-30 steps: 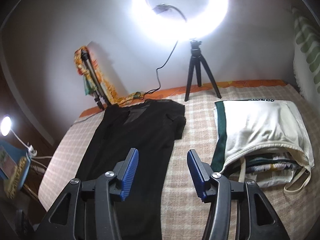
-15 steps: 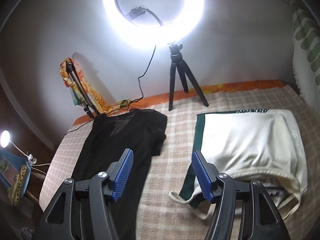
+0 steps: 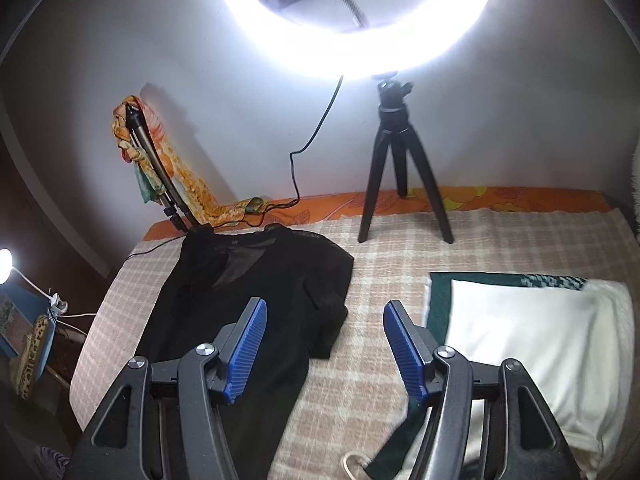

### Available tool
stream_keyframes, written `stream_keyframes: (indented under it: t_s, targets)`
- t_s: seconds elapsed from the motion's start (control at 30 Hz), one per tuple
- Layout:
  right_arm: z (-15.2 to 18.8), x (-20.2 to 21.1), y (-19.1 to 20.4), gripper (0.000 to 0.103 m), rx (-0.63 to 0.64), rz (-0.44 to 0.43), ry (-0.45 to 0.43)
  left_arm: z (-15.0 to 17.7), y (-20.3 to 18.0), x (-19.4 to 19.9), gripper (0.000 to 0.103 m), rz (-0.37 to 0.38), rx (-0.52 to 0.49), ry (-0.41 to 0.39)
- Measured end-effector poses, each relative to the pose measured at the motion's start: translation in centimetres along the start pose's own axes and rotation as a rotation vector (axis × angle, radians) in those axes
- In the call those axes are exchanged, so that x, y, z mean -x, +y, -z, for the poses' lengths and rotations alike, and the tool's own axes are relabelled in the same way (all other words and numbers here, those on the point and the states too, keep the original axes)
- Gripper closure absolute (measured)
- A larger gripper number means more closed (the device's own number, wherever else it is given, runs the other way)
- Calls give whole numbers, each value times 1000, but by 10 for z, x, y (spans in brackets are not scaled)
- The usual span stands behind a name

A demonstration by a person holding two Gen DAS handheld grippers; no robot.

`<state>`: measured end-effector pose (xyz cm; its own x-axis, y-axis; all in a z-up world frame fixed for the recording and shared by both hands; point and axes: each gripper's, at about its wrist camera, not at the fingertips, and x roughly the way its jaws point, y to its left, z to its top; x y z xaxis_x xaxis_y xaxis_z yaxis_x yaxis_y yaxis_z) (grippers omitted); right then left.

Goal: Fold small clothes

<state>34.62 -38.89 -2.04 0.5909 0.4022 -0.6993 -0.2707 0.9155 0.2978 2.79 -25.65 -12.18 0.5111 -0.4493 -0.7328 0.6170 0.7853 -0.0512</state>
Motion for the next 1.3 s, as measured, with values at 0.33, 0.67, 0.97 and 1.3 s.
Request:
stream_keyframes:
  t_s: [0.33,0.67,0.97,1.3]
  targets:
    - [-9,-100,-5,41,-19,36,108,-3,43,1,94,122,180,-51]
    - [-15,-165,-19,55,-74,69,150,-1,61,22,94,161,283,-124]
    - [-15,-186,5,74,37,136,159,6,73,21,94,187,357,-133]
    - [-34,-176,40,103,140,211,151,14,83,36,96,188,432,-209]
